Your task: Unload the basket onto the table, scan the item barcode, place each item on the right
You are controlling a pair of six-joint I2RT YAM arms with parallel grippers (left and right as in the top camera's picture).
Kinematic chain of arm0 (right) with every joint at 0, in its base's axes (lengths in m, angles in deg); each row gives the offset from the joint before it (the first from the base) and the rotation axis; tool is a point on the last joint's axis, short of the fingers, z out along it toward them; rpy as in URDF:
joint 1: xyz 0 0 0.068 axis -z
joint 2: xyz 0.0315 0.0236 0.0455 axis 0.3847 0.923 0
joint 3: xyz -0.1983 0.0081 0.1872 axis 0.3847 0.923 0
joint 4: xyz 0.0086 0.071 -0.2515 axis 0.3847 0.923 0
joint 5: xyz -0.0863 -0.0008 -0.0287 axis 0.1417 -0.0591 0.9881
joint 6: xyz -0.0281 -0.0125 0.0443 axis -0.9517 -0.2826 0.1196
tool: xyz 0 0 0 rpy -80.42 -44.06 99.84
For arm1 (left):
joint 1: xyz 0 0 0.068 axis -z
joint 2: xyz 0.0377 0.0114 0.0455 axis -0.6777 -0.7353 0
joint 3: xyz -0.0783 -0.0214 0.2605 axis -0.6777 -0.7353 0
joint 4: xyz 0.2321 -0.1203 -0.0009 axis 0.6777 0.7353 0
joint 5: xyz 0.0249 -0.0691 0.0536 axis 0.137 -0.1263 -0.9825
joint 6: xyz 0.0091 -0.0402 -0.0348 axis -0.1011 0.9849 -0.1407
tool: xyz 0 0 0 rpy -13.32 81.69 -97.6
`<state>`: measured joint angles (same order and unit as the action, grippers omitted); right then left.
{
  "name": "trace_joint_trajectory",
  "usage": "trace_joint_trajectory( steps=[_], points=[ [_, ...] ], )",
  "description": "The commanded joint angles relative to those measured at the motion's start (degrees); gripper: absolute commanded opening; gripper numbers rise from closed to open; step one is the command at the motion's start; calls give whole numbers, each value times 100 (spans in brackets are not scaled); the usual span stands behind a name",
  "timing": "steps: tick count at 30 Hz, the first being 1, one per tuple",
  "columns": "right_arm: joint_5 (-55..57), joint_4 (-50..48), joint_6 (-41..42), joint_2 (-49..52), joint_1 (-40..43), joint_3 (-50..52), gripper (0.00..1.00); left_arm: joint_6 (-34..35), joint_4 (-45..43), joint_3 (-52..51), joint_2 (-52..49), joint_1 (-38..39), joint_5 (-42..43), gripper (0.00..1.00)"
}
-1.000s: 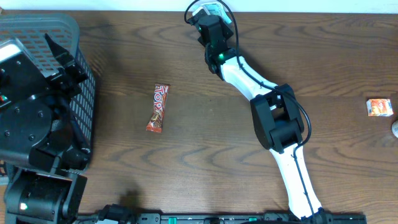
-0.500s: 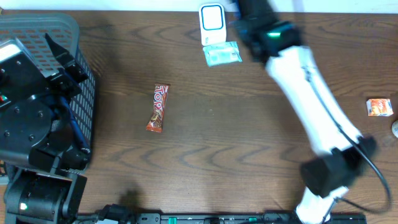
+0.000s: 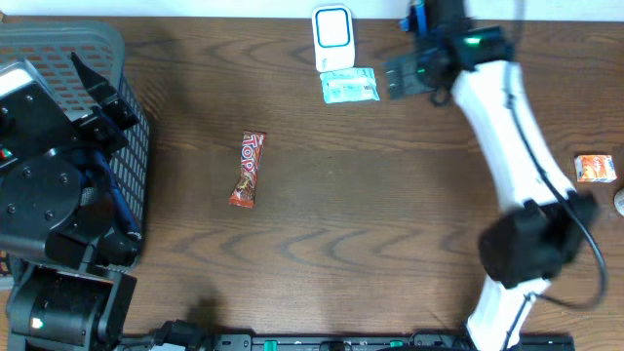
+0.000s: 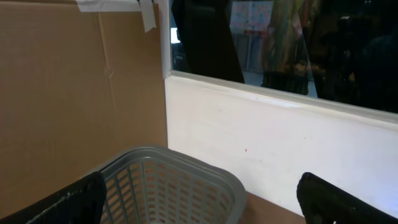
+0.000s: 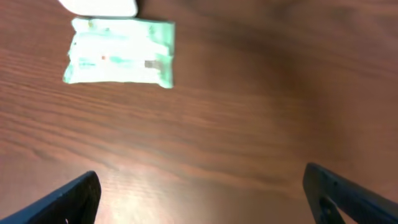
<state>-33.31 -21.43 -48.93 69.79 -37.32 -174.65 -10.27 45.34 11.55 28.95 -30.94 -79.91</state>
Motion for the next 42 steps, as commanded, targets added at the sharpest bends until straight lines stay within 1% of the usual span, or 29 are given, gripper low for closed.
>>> trace_joint_trajectory(
  steps=[1, 3, 4, 9, 12, 17, 22, 29, 31, 32, 33, 34, 35, 36, 37, 38, 40, 42],
  points=[
    [-216, -472, 466, 708, -313, 116, 99, 50, -9, -35, 7, -20, -9, 98],
    [-125, -807, 601, 960, -409, 116, 99, 48, -7, -35, 7, -20, -9, 98],
    [-133, -1202, 590, 1207, -498, 116, 99, 50, -7, -35, 7, -20, -9, 98],
    [-127, -2022, -177, 1672, -763, 116, 99, 50, -7, -35, 4, -20, -9, 98],
    [-90, -2330, -581, 1937, -935, 116, 99, 48, -4, -35, 4, -20, -9, 98],
    [592, -2695, -616, 2192, -1158, 116, 99, 50, 13, -35, 2, -20, -9, 98],
    [1228, -3158, -826, 2326, -1281, 116, 99, 50, 13, -35, -35, -20, -9, 98],
    [1327, -3121, -824, 2702, -1261, 116, 99, 50, 11, -35, -151, -20, -9, 98],
    [1322, -3091, -826, 2863, -1281, 116, 98, 50, 13, -35, -205, -20, -9, 98],
    [1300, -3067, -826, 2914, -1285, 116, 94, 50, 11, -35, -227, -20, -9, 98],
    [1290, -3047, -824, 2975, -1285, 116, 88, 50, 13, -35, -247, -20, -9, 98],
    [1266, -3029, -824, 3036, -1283, 116, 78, 50, 11, -35, -258, -20, -9, 98],
    [1261, -3014, -822, 3071, -1283, 116, 65, 50, 13, -35, -264, -20, -9, 98],
    [1261, -2999, -780, 3123, -1283, 116, 48, 48, 11, -35, -269, -20, -9, 98],
    [1261, -2968, -723, 3134, -1281, 116, 35, 48, 11, -35, -269, -20, -9, 98],
    [1259, -2935, -623, 3134, -1268, 116, 25, 48, 11, -35, -267, -20, -9, 98],
    [1252, -2898, -435, 3128, -1226, 114, 1, 48, 11, -35, -267, -20, -9, 98],
    [1211, -2850, -352, 3086, -1161, 111, 1, 48, 11, -35, -267, -20, -9, 98]
  ],
)
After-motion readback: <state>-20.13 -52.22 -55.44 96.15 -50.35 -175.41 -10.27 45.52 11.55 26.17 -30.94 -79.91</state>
